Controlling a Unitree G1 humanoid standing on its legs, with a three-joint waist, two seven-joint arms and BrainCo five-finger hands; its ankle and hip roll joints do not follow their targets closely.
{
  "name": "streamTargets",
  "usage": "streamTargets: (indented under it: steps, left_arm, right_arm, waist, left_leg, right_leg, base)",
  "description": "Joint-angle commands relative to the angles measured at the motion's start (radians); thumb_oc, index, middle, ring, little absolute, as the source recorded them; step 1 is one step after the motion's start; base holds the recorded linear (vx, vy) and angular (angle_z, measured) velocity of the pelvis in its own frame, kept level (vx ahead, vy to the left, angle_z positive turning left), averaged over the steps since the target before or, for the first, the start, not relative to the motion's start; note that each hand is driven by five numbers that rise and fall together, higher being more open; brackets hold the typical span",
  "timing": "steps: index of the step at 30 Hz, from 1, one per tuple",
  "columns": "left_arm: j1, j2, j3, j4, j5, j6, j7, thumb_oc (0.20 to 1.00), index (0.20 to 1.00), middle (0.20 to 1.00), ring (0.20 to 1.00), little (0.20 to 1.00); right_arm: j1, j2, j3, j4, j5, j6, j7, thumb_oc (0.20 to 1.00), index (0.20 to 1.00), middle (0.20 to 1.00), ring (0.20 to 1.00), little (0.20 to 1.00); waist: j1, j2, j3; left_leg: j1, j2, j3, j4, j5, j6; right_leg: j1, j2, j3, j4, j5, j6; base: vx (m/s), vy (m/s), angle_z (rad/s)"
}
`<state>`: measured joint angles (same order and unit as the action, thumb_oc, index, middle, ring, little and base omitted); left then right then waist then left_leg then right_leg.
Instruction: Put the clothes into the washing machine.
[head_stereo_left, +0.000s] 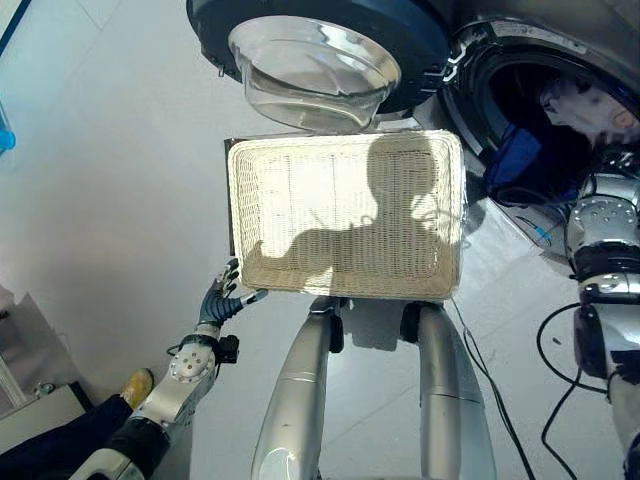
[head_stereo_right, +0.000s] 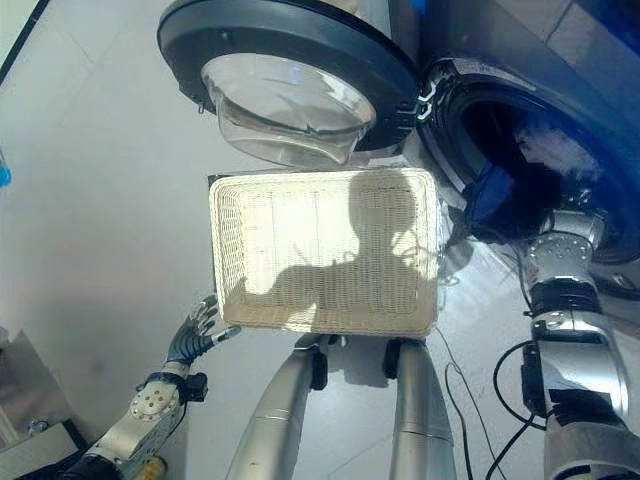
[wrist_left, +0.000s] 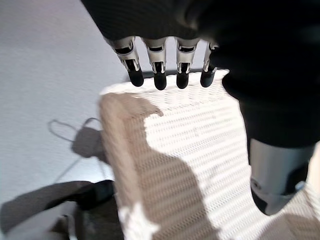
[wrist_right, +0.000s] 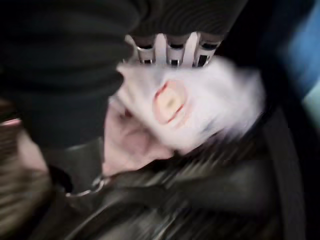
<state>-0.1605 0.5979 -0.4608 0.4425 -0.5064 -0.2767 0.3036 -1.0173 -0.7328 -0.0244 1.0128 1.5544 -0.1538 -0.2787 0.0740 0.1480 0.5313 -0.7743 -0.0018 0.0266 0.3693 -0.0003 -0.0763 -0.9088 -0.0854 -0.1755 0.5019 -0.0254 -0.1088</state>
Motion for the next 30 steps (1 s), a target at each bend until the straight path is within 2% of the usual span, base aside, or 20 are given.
streamTargets:
  steps: [1, 2, 3, 4, 6, 9, 10, 11, 13, 14, 15, 16, 17, 18, 22, 23, 25, 26, 29, 30]
  left_arm:
    - [0.011, 0.028, 0.009, -0.031, -0.022, -0.036, 0.012, 1.0, 1.0, 1.0, 1.0, 1.0]
    - [0.005, 0.031, 0.007, -0.032, -0.023, -0.033, 0.014, 1.0, 1.0, 1.0, 1.0, 1.0]
    - [0.005, 0.031, 0.007, -0.032, -0.023, -0.033, 0.014, 1.0, 1.0, 1.0, 1.0, 1.0]
    - [-0.007, 0.039, 0.009, -0.039, -0.019, -0.022, 0.011, 1.0, 1.0, 1.0, 1.0, 1.0]
    - [-0.009, 0.042, 0.012, -0.038, -0.024, -0.024, 0.006, 1.0, 1.0, 1.0, 1.0, 1.0]
    - [-0.01, 0.045, 0.01, -0.046, -0.029, -0.024, 0.014, 1.0, 1.0, 1.0, 1.0, 1.0]
    - [-0.015, 0.047, 0.014, -0.048, -0.03, -0.025, 0.014, 1.0, 1.0, 1.0, 1.0, 1.0]
    - [-0.013, 0.045, 0.011, -0.054, -0.028, -0.022, 0.017, 1.0, 1.0, 1.0, 1.0, 1.0]
    - [-0.017, 0.044, 0.018, -0.06, -0.023, -0.024, 0.017, 1.0, 1.0, 1.0, 1.0, 1.0]
    - [-0.006, 0.043, 0.015, -0.06, -0.02, -0.025, 0.015, 1.0, 1.0, 1.0, 1.0, 1.0]
    - [-0.002, 0.037, 0.027, -0.063, -0.016, -0.033, 0.013, 1.0, 1.0, 1.0, 1.0, 1.0]
    - [0.006, 0.035, 0.025, -0.059, -0.019, -0.036, 0.01, 1.0, 1.0, 1.0, 1.0, 1.0]
    - [0.006, 0.03, 0.033, -0.048, -0.027, -0.049, 0.001, 1.0, 1.0, 1.0, 1.0, 1.0]
    - [0.008, 0.024, 0.028, -0.045, -0.027, -0.052, 0.0, 1.0, 1.0, 1.0, 1.0, 1.0]
    - [-0.012, -0.002, 0.02, -0.037, -0.021, -0.059, 0.012, 1.0, 1.0, 1.0, 1.0, 1.0]
    - [-0.017, -0.022, 0.013, -0.025, -0.016, -0.073, 0.021, 1.0, 1.0, 1.0, 1.0, 1.0]
    - [-0.025, -0.051, 0.007, -0.005, -0.007, -0.096, 0.04, 1.0, 1.0, 1.0, 1.0, 1.0]
    - [-0.025, -0.053, 0.006, -0.004, -0.006, -0.097, 0.043, 1.0, 1.0, 1.0, 1.0, 1.0]
    - [-0.037, -0.077, 0.026, 0.016, 0.009, -0.108, 0.063, 1.0, 1.0, 1.0, 1.0, 1.0]
    - [-0.036, -0.078, 0.027, 0.018, 0.01, -0.109, 0.063, 1.0, 1.0, 1.0, 1.0, 1.0]
  right_arm:
    - [-0.02, -0.101, 0.077, -0.013, -0.09, 0.208, 0.051, 1.0, 1.0, 1.0, 1.0, 1.0]
    - [-0.023, -0.104, 0.09, 0.003, -0.09, 0.254, 0.114, 1.0, 1.0, 1.0, 1.0, 1.0]
    - [-0.023, -0.104, 0.09, 0.003, -0.09, 0.254, 0.114, 1.0, 1.0, 1.0, 1.0, 1.0]
    - [-0.018, -0.105, 0.111, 0.015, -0.12, 0.318, 0.225, 1.0, 1.0, 1.0, 1.0, 1.0]
    - [-0.011, -0.107, 0.111, 0.043, -0.153, 0.356, 0.251, 1.0, 1.0, 1.0, 1.0, 1.0]
    - [-0.019, -0.107, 0.117, 0.074, -0.21, 0.399, 0.303, 1.0, 1.0, 1.0, 1.0, 1.0]
    - [-0.026, -0.109, 0.115, 0.078, -0.23, 0.405, 0.322, 1.0, 1.0, 1.0, 1.0, 1.0]
    - [-0.027, -0.106, 0.134, 0.084, -0.26, 0.393, 0.36, 1.0, 1.0, 1.0, 1.0, 1.0]
    - [-0.041, -0.104, 0.155, 0.054, -0.326, 0.272, 0.395, 1.0, 1.0, 1.0, 1.0, 1.0]
    - [-0.034, -0.101, 0.165, 0.029, -0.32, 0.199, 0.38, 1.0, 1.0, 1.0, 1.0, 1.0]
    - [-0.034, -0.096, 0.154, -0.032, -0.199, 0.115, 0.384, 1.0, 1.0, 1.0, 1.0, 1.0]
    - [-0.024, -0.091, 0.145, -0.04, -0.183, 0.098, 0.387, 1.0, 1.0, 1.0, 1.0, 1.0]
    - [-0.002, -0.072, 0.104, -0.078, -0.154, 0.034, 0.397, 1.0, 1.0, 1.0, 1.0, 1.0]
    - [0.01, -0.057, 0.092, -0.088, -0.164, 0.013, 0.392, 1.0, 1.0, 1.0, 1.0, 1.0]
    - [0.017, -0.028, 0.079, -0.133, -0.211, -0.056, 0.337, 1.0, 1.0, 1.0, 1.0, 1.0]
    - [0.024, -0.018, 0.069, -0.149, -0.244, -0.11, 0.277, 1.0, 1.0, 1.0, 1.0, 1.0]
    - [0.051, -0.011, 0.068, -0.165, -0.419, -0.206, 0.16, 1.0, 1.0, 1.0, 1.0, 1.0]
    - [0.056, -0.01, 0.068, -0.171, -0.435, -0.209, 0.153, 1.0, 1.0, 1.0, 1.0, 1.0]
    - [0.154, -0.002, 0.081, -0.23, -0.691, -0.265, 0.037, 1.0, 1.0, 1.0, 1.0, 1.0]
    - [0.163, 0.0, 0.079, -0.233, -0.693, -0.265, 0.038, 1.0, 1.0, 1.0, 1.0, 1.0]
  waist:
    - [-0.002, 0.049, -0.011]
    - [0.001, 0.048, -0.011]
    - [0.001, 0.048, -0.011]
    - [0.006, 0.046, -0.011]
    - [0.01, 0.046, -0.011]
    - [0.018, 0.044, -0.011]
    - [0.019, 0.044, -0.011]
    - [0.022, 0.043, -0.011]
    - [0.021, 0.04, -0.011]
    - [0.019, 0.04, -0.011]
    - [0.013, 0.04, -0.011]
    - [0.011, 0.041, -0.011]
    - [0.002, 0.04, -0.011]
    - [-0.001, 0.042, -0.011]
    - [-0.006, 0.046, -0.011]
    - [-0.012, 0.049, -0.011]
    - [-0.022, 0.05, -0.011]
    - [-0.023, 0.05, -0.011]
    - [-0.043, 0.041, -0.011]
    - [-0.044, 0.04, -0.011]
  left_leg:
    - [-0.017, -0.002, 0.032, 0.049, 0.001, 0.029]
    - [-0.019, 0.0, 0.035, 0.047, 0.002, 0.03]
    - [-0.019, 0.0, 0.035, 0.047, 0.002, 0.03]
    - [-0.021, 0.002, 0.041, 0.034, 0.016, 0.028]
    - [-0.017, 0.0, 0.039, 0.017, 0.027, 0.027]
    - [-0.009, -0.006, 0.029, -0.003, 0.03, 0.028]
    - [-0.028, -0.004, 0.035, -0.011, 0.054, 0.034]
    - [-0.006, -0.007, 0.027, -0.013, 0.034, 0.027]
    - [-0.024, -0.001, 0.043, -0.021, 0.056, 0.033]
    - [0.003, -0.001, 0.041, -0.017, 0.028, 0.027]
    - [-0.014, 0.003, 0.057, -0.03, 0.056, 0.03]
    - [0.01, 0.001, 0.05, -0.027, 0.033, 0.023]
    - [0.004, 0.001, 0.065, -0.041, 0.053, 0.027]
    - [0.023, -0.003, 0.06, -0.042, 0.036, 0.022]
    - [0.016, -0.009, 0.077, -0.069, 0.062, 0.027]
    - [0.027, -0.014, 0.083, -0.095, 0.07, 0.028]
    - [0.043, -0.018, 0.099, -0.138, 0.084, 0.031]
    - [0.045, -0.018, 0.1, -0.142, 0.085, 0.031]
    - [0.071, -0.03, 0.116, -0.163, 0.084, 0.043]
    - [0.074, -0.031, 0.116, -0.163, 0.083, 0.044]
  right_leg:
    - [0.074, 0.023, 0.006, 0.02, -0.062, 0.096]
    - [0.075, 0.021, 0.0, 0.015, -0.06, 0.096]
    - [0.075, 0.021, 0.0, 0.015, -0.06, 0.096]
    - [0.075, 0.015, -0.015, 0.005, -0.05, 0.098]
    - [0.078, 0.016, -0.019, -0.004, -0.043, 0.103]
    - [0.088, 0.018, -0.02, -0.022, -0.038, 0.107]
    - [0.071, 0.017, -0.032, -0.033, -0.014, 0.1]
    - [0.09, 0.018, -0.024, -0.037, -0.029, 0.109]
    - [0.074, 0.012, -0.041, -0.058, 0.0, 0.102]
    - [0.097, 0.013, -0.031, -0.05, -0.027, 0.111]
    - [0.078, 0.012, -0.043, -0.061, -0.001, 0.103]
    - [0.1, 0.013, -0.031, -0.054, -0.024, 0.113]
    - [0.094, 0.01, -0.041, -0.072, 0.001, 0.111]
    - [0.11, 0.011, -0.028, -0.072, -0.013, 0.12]
    - [0.099, 0.008, -0.032, -0.103, 0.021, 0.121]
    - [0.105, 0.009, -0.03, -0.122, 0.03, 0.126]
    - [0.115, 0.011, -0.026, -0.151, 0.045, 0.134]
    - [0.117, 0.012, -0.025, -0.153, 0.047, 0.134]
    - [0.135, 0.002, -0.015, -0.178, 0.066, 0.146]
    - [0.137, 0.001, -0.015, -0.18, 0.067, 0.147]
  base:
    - [0.02, -0.046, 0.01]
    - [-0.03, -0.034, 0.01]
    - [-0.07, -0.045, 0.05]
    - [-0.05, -0.025, 0.06]
    - [-0.05, 0.006, 0.13]
    - [-0.06, 0.021, 0.06]
    - [-0.06, 0.031, -0.01]
    - [-0.08, 0.051, -0.02]
    - [-0.08, 0.06, -0.02]
    - [-0.13, 0.098, 0.0]
    - [0.0, 0.106, -0.01]
    - [-0.11, 0.188, -0.01]
    - [0.02, 0.166, 0.01]
    - [-0.11, 0.22, 0.02]
    - [-0.06, 0.146, 0.01]
    - [-0.07, 0.231, 0.01]
    - [-0.1, 0.31, -0.02]
    - [-0.09, 0.27, -0.06]
    - [-0.11, 0.288, -0.01]
    - [-0.06, 0.172, 0.04]
